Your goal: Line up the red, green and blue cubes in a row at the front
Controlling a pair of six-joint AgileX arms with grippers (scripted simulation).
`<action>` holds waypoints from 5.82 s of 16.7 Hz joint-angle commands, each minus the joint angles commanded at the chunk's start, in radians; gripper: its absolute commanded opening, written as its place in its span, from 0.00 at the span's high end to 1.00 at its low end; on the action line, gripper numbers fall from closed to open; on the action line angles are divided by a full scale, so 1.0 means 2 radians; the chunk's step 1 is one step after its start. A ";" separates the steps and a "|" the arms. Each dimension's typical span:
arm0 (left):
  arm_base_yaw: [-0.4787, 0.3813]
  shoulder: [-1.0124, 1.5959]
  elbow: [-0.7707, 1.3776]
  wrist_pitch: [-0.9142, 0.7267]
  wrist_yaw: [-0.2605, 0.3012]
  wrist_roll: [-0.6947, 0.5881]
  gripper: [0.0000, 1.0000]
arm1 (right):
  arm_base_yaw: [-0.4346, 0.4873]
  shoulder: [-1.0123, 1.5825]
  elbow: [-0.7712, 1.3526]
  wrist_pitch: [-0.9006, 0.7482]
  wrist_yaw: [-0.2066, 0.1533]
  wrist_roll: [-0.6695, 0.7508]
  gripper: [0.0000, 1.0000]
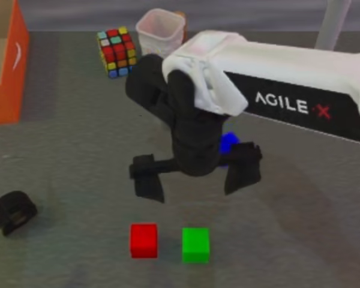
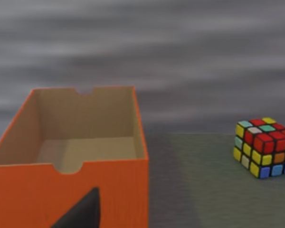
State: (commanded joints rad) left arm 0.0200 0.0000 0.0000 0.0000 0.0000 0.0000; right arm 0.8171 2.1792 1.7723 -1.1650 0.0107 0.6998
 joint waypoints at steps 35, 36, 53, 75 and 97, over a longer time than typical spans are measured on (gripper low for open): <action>0.000 0.000 0.000 0.000 0.000 0.000 0.00 | -0.141 0.192 0.131 0.062 -0.002 -0.317 0.38; 0.000 0.000 0.000 0.000 0.000 0.000 0.00 | -0.141 0.192 0.131 0.062 -0.002 -0.317 0.45; 0.000 0.000 0.000 0.000 0.000 0.000 0.00 | -0.140 0.176 0.136 0.056 -0.001 -0.318 1.00; 0.000 0.000 0.000 0.000 0.000 0.000 0.00 | -0.091 -0.004 0.001 0.009 0.001 -0.167 1.00; 0.000 0.000 0.000 0.000 0.000 0.000 0.00 | -0.039 -0.145 -0.328 0.198 0.003 0.021 1.00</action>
State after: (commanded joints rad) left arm 0.0200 0.0000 0.0000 0.0000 0.0000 0.0000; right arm 0.7392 1.8896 1.1166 -0.7692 0.0172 0.7412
